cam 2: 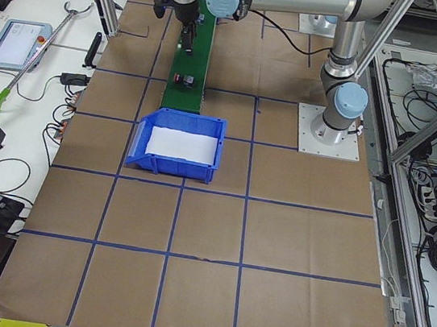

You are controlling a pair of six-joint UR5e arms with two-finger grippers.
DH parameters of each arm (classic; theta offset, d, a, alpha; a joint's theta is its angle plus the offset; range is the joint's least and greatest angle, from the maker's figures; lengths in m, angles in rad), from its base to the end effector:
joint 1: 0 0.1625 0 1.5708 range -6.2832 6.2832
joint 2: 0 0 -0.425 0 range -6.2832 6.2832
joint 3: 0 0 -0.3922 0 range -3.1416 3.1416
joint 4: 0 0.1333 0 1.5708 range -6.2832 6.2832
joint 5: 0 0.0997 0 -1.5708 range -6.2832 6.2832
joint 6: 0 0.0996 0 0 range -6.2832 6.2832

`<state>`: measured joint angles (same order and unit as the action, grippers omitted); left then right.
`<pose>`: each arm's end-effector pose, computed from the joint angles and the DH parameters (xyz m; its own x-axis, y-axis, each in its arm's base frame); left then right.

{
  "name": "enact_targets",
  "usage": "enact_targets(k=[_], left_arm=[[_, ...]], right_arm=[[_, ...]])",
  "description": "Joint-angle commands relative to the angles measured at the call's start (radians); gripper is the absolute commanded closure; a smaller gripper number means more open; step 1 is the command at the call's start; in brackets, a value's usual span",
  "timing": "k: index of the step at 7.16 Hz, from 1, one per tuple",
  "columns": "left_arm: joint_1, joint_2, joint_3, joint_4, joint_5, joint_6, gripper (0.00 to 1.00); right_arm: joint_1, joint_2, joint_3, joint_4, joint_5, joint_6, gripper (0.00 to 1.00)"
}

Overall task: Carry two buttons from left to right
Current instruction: 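Grasp the yellow button on the belt with the right gripper while left gripper rises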

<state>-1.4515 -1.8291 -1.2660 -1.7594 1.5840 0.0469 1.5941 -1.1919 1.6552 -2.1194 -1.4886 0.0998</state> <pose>-0.0614 -0.5965 0.4789 -0.9975 -0.0709 -0.0064 -0.0711 0.9873 0.1421 0.1558 -0.6124 0.2917 -0.9935 0.0692 -0.0899 0.0762 0.9941 -0.0766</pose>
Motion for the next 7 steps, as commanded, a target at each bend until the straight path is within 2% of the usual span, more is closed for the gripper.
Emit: enact_targets(k=[1,5,7], left_arm=[[-0.081,0.023,-0.006,-0.018,0.004,-0.062,0.0],[-0.081,0.076,-0.088,-0.012,-0.001,-0.056,0.0],[-0.078,0.079,-0.096,-0.011,-0.002,-0.059,0.0]], right_arm=[[0.001,0.014,-0.017,-0.01,0.078,0.027,0.0],[0.018,0.067,-0.046,-0.011,0.08,0.028,0.0],[0.023,0.083,-0.046,-0.011,0.082,0.028,0.0]])
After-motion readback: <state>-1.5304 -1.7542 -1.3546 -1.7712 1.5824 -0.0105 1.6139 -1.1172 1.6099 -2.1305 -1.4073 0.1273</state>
